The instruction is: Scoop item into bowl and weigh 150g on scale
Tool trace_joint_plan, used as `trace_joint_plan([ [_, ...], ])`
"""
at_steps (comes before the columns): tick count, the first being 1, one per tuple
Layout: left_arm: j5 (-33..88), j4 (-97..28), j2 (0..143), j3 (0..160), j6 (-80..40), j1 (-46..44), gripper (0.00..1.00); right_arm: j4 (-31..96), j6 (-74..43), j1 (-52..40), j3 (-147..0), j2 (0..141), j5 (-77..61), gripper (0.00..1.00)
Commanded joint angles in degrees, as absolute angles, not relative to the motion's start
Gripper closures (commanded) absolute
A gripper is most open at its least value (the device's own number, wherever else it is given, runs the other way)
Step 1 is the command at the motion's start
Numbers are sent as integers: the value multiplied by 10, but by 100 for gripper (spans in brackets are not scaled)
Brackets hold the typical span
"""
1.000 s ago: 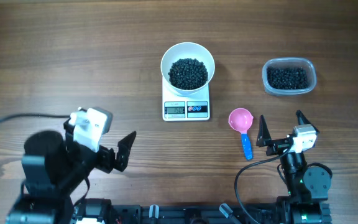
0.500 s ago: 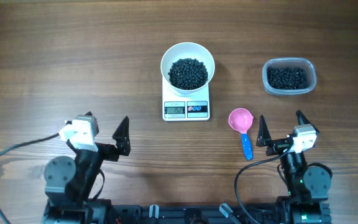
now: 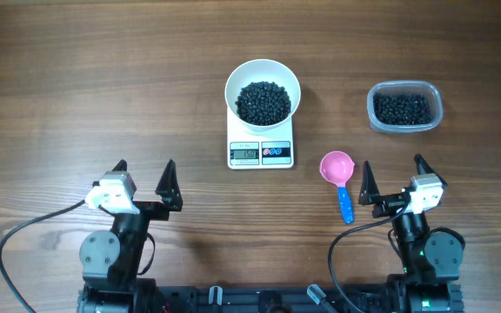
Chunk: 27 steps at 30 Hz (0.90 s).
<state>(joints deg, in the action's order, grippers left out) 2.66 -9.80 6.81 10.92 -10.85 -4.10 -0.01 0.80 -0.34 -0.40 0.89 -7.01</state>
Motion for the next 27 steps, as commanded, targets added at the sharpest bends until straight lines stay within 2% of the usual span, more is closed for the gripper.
trace_joint_plan([
  [1, 3, -94, 28, 82, -114, -39, 0, -2, 15, -6, -3, 3, -60, 0],
  [27, 5, -43, 1, 3, -137, -21, 0, -2, 15, -6, -3, 3, -60, 0],
])
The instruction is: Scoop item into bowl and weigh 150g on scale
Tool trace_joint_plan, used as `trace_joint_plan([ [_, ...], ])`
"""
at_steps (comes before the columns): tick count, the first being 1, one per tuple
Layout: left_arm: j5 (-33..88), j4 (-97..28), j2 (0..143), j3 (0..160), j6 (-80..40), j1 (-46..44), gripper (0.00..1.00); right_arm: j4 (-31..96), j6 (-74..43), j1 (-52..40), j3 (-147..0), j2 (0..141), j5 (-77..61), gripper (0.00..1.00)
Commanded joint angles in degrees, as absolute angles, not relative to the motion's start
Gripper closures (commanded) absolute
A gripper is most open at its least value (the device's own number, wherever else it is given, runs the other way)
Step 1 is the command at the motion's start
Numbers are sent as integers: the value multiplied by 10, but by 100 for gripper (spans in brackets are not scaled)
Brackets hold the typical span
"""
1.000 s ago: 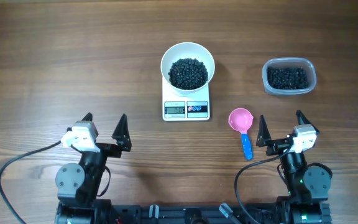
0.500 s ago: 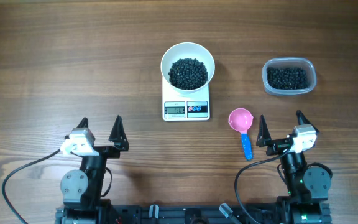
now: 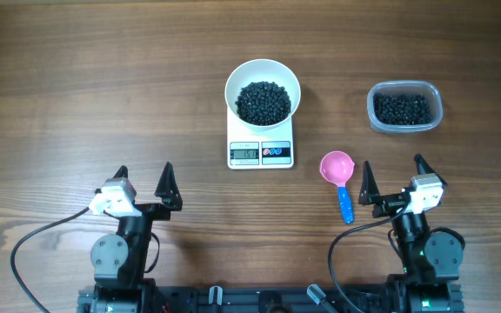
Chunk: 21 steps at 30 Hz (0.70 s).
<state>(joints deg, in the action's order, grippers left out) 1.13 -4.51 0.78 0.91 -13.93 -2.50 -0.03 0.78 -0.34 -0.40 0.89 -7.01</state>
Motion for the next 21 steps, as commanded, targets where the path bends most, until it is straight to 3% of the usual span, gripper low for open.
trace_joint_plan([
  [1, 6, -42, 1, 3, -138, -21, 0, -2, 15, -6, -3, 3, -60, 0],
  [8, 8, -43, 1, 3, -176, -21, 0, -2, 15, -6, -3, 3, -60, 0],
  [21, 15, -44, 1, 3, -85, -29, 0, -2, 15, -6, -3, 3, -60, 0],
])
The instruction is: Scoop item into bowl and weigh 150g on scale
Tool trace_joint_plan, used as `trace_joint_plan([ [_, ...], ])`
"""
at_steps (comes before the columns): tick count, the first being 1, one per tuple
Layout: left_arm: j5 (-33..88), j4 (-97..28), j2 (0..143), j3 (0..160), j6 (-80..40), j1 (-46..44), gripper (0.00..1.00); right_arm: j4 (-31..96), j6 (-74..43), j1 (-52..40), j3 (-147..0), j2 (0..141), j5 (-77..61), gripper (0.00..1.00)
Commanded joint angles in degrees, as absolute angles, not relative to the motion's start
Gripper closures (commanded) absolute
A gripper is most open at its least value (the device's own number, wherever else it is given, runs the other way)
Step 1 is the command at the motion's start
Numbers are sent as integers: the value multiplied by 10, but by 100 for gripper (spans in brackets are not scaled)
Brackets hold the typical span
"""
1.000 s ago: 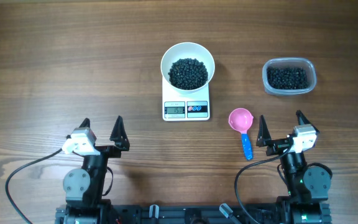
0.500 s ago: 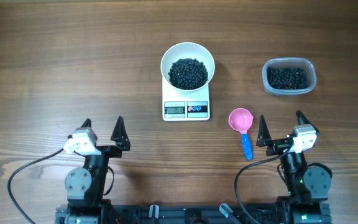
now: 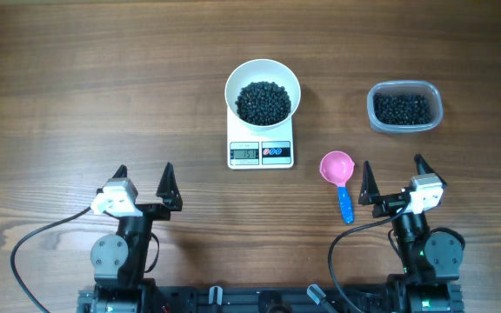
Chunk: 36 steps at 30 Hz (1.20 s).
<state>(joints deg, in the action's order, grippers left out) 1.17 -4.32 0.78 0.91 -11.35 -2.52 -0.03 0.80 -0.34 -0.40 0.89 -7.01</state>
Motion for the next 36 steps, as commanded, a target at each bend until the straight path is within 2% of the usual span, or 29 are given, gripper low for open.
trace_joint_plan([
  [1, 19, -44, 1, 3, -74, -29, 0, -2, 15, -6, -3, 3, -60, 0],
  [36, 18, -43, 2, 3, -49, -29, 0, -2, 15, -6, -3, 3, -60, 0],
])
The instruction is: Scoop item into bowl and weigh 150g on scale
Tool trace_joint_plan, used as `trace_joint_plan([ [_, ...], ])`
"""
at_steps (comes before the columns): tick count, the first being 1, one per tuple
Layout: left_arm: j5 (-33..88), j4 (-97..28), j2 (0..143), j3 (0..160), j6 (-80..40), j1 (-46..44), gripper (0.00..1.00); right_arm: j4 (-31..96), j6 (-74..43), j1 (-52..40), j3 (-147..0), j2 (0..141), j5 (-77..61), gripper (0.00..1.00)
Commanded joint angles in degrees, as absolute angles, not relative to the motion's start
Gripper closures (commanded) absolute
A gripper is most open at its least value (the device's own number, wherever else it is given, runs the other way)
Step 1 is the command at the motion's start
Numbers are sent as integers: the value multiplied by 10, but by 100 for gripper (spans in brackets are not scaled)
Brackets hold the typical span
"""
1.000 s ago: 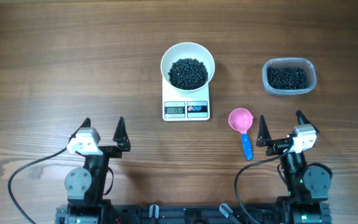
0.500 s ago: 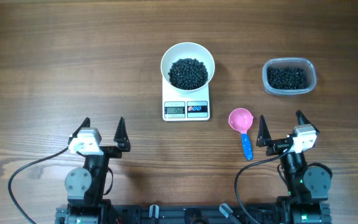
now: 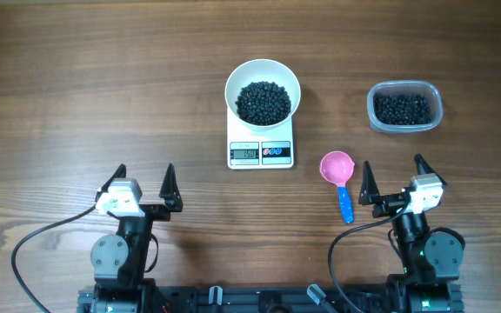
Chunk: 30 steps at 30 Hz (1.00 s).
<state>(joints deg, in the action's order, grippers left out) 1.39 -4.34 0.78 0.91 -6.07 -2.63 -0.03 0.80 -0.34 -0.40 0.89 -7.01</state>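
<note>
A white bowl [image 3: 263,91] full of black beans stands on the white scale [image 3: 261,152], whose display is lit but too small to read. A pink scoop [image 3: 337,167] with a blue handle lies empty on the table right of the scale. A clear plastic tub [image 3: 404,106] of black beans sits at the right. My right gripper [image 3: 392,178] is open just right of the scoop's handle, holding nothing. My left gripper [image 3: 143,183] is open near the front left, far from everything.
Wooden table [image 3: 103,78] all around. Black cables [image 3: 24,239] trail from both arm bases at the front edge.
The left arm sat slightly further forward-left at the oldest moment, then had drawn back a little at the front left and stayed there. Bowl, scale, scoop, tub and right arm have kept their places throughout.
</note>
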Motion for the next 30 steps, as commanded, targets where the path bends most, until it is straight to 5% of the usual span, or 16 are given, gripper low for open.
trace_joint_plan([
  [1, 18, -43, 2, 3, -49, -29, 0, -2, 15, -6, -3, 3, -60, 0],
  [30, 18, -43, 2, 3, -49, -29, 0, -2, 15, -6, -3, 3, -60, 0],
])
